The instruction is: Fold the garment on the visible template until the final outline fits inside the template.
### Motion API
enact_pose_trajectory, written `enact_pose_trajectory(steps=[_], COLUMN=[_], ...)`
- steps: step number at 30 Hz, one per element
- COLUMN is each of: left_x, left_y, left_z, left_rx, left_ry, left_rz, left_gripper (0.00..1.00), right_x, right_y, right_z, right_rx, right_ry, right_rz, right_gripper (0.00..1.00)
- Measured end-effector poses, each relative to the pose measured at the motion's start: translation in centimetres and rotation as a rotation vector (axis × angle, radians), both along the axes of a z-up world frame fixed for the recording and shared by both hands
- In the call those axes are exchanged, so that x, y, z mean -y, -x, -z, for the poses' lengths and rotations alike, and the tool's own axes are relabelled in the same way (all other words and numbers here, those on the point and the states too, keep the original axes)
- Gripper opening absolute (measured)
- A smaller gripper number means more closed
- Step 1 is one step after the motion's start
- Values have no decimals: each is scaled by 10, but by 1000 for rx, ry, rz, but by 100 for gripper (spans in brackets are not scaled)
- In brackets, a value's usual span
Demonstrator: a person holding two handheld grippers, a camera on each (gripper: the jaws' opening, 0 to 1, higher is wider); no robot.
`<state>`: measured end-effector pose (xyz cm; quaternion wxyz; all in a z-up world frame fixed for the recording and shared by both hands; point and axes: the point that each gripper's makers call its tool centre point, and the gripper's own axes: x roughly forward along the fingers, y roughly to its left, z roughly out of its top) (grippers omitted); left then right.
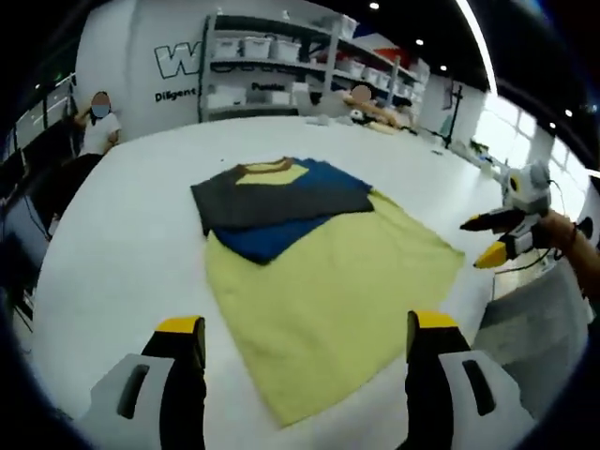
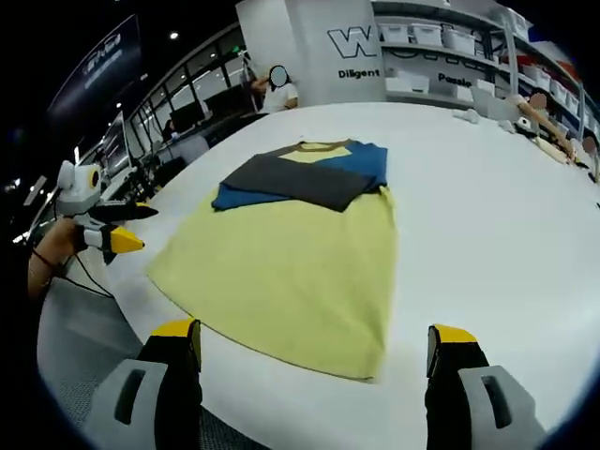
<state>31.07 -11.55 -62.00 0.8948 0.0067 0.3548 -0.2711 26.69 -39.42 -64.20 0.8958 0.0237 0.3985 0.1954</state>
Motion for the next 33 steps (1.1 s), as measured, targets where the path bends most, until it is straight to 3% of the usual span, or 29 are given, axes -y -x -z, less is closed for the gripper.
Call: enact_pose_trajectory(steps=[7,14,17,20,23,29,30,33], left_x=[-11,-23,-29,-28,-30,-30,-31,-30], left_y=[15,30,37,38,39,47,45,46], left_z=[11,35,44,43,43,53,51,51], left_rx=[-48,-165,-202,-203,-202,-252,-228,-250], left_ry=[-14,-25,-64,-54,-61,-77,-85,-71], left_rz=[-51,-115,-122,-128,-151,-151,-149,-160], left_gripper=[75,51,48,42,38,31,30,28], right_x=[2,9,13,19,21,23,24,23], right_y=[2,3,4,4,5,6,6,6], right_z=[6,14,18,23,25,31,32,34], right_rx=[-6,-9,-14,-21,-23,-38,-41,-49], right_ry=[-9,33,40,62,83,94,94,94], right_rz=[14,20,36,49,42,47,51,50], right_gripper=[90,78,68,62,50,40,38,31])
